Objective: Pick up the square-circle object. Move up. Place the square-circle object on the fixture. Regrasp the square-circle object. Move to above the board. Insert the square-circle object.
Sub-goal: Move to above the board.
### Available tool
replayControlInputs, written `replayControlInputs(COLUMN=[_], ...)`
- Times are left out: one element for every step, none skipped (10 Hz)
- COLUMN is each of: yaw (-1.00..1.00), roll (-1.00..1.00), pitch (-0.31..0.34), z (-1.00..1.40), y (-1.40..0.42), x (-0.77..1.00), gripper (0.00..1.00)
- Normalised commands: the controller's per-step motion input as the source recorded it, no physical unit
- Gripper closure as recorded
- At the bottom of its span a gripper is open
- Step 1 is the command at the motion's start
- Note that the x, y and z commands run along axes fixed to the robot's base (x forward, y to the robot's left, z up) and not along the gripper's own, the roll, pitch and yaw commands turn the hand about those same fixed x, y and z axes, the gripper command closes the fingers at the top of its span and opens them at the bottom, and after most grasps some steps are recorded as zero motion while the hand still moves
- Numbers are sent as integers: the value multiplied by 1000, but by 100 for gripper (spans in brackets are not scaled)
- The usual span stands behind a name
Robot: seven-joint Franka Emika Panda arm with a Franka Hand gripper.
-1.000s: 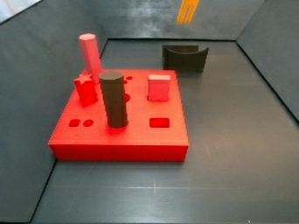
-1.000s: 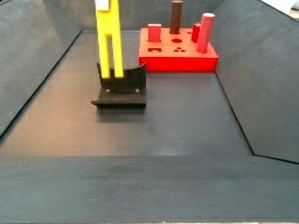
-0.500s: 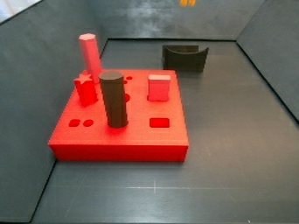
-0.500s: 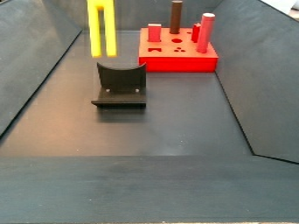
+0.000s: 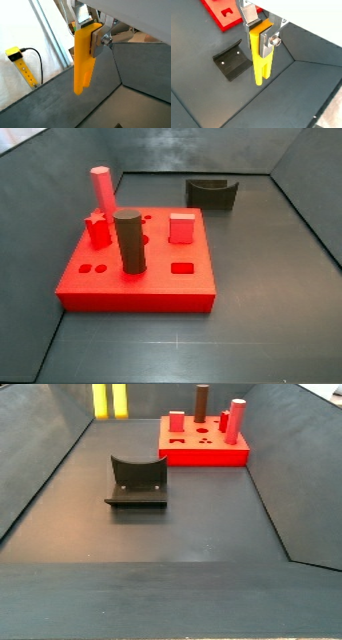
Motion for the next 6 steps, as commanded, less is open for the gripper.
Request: replayControlInputs(yaw=[44,1000,1000,1000,1000,1000], roll=[-89,-372,-360,-353,-356,-349], pitch=[137,84,72,55,25,2], z=[199,-9,-12,-8,-15,-8], y=[-5,-1000,-1000,-1000,-1000,-1000], x=[20,-532,-529,-529,-530,-529], gripper=[100,100,100,100,100,100])
